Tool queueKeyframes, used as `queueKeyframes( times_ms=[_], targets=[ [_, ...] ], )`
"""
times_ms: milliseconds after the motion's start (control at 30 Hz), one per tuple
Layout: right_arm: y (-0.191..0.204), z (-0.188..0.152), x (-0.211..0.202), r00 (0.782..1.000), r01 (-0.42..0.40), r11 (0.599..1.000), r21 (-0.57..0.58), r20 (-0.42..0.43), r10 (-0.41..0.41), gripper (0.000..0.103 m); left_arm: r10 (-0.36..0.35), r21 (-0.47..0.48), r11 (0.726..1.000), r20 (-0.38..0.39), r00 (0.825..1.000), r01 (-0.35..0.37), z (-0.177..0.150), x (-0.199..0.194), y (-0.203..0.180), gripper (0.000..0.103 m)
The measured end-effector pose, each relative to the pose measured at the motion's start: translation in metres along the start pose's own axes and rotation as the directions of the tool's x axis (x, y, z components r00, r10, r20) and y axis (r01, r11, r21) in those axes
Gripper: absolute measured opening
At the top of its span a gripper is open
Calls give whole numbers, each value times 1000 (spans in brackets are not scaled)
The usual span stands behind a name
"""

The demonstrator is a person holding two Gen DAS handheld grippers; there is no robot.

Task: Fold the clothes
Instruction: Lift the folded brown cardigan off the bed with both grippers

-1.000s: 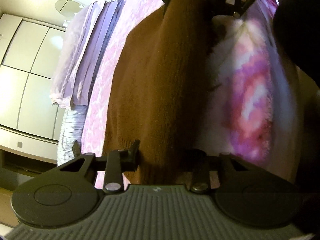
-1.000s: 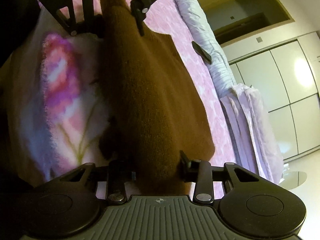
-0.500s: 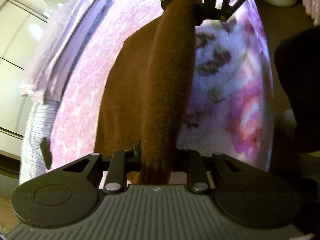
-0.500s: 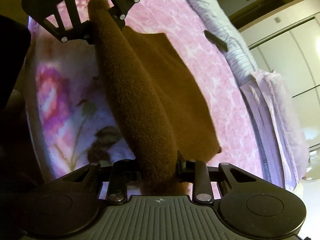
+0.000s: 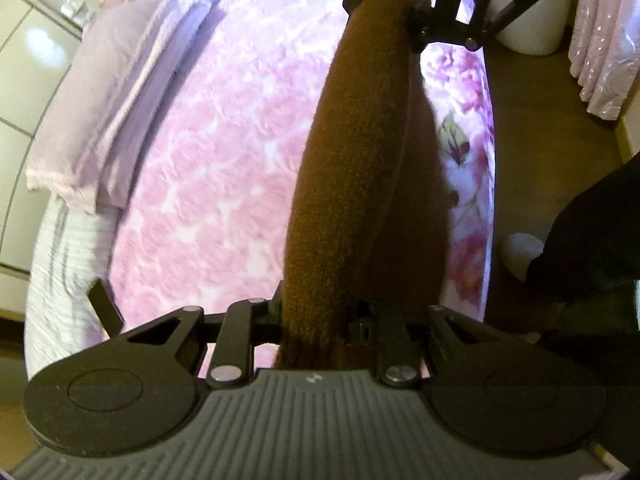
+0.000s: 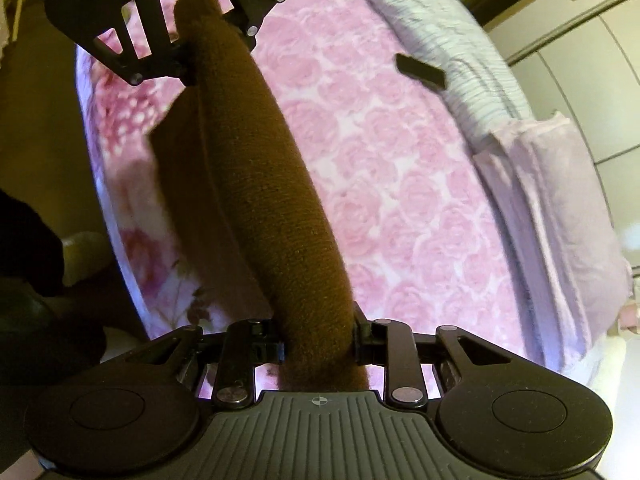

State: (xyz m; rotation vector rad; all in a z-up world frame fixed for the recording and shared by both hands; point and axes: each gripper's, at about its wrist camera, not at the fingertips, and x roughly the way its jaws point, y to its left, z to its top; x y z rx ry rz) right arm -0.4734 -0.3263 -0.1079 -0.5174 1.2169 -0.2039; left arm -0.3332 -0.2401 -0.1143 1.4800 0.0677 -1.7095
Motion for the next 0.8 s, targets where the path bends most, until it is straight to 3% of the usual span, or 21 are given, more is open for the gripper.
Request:
queueKeyframes(
  times_ms=[433, 667, 800],
  targets=[
    [-42, 16, -57, 987, 156, 980, 125, -52, -151, 27, 69, 134, 987, 142, 987, -88, 29, -39, 34, 19],
    [-43, -6, -77, 975, 209, 954, 214, -119, -187, 27, 46, 239, 966, 234, 971, -103, 59, -41, 29, 19],
    [-47, -33, -92, 968, 236, 933, 273, -154, -200, 27, 30, 290, 950, 283, 959, -115, 97, -38, 23, 19]
  ],
)
